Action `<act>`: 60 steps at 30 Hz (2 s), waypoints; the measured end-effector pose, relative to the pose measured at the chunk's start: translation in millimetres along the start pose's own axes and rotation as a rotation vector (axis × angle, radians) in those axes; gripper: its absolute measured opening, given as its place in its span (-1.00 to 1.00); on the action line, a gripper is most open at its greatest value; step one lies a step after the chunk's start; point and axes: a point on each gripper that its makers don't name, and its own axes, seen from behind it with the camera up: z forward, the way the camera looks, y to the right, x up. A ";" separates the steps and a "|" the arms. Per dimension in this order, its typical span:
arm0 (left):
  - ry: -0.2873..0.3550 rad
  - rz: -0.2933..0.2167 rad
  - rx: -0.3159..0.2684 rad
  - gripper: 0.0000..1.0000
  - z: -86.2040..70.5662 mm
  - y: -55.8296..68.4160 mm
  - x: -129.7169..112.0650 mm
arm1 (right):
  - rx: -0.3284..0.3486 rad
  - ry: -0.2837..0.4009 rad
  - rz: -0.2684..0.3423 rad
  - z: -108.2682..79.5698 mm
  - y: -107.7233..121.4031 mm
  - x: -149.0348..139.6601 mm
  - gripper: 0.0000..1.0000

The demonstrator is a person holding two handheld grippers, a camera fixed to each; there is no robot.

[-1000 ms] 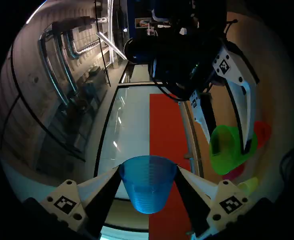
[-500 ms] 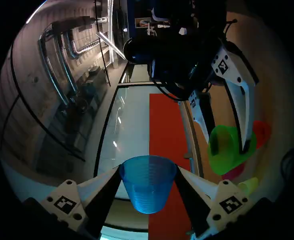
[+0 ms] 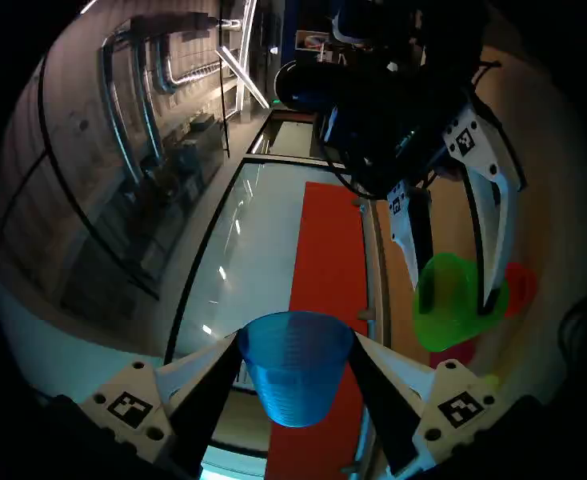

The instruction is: Pour water

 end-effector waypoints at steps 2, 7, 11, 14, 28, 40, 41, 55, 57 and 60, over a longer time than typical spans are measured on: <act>-0.002 -0.043 -0.008 0.77 -0.5 4.2 -1.5 | -0.005 -0.001 0.001 -0.6 0.4 0.8 0.81; -0.014 -0.130 -0.010 0.77 -0.6 7.9 -7.4 | -0.008 -0.002 -0.003 -1.7 -0.9 2.1 0.82; -0.026 -0.225 -0.006 0.77 0.4 7.7 -15.4 | -0.011 0.001 -0.003 -3.2 -1.0 4.2 0.81; -0.037 -0.312 -0.007 0.77 1.8 8.4 -22.6 | -0.016 0.002 -0.004 -4.0 0.6 5.0 0.81; -0.049 -0.657 -0.004 0.76 -1.7 8.8 -41.6 | -0.036 0.012 -0.007 -9.5 4.3 10.9 0.81; -0.044 -0.967 -0.009 0.76 3.2 4.1 -52.3 | -0.057 0.045 -0.027 -18.2 12.3 30.4 0.81; -0.041 -0.999 -0.008 0.77 3.1 3.2 -52.4 | -0.060 0.050 -0.027 -19.3 13.3 33.0 0.81; -0.013 -1.247 -0.021 0.76 1.7 -1.4 -57.1 | -0.076 0.060 -0.034 -25.0 16.9 42.1 0.82; -0.010 -1.264 -0.025 0.76 1.5 -1.8 -57.9 | -0.078 0.061 -0.034 -25.5 17.1 42.8 0.81; -0.012 -1.270 -0.035 0.76 0.4 -1.0 -59.1 | -0.081 0.059 -0.033 -26.8 17.9 44.2 0.81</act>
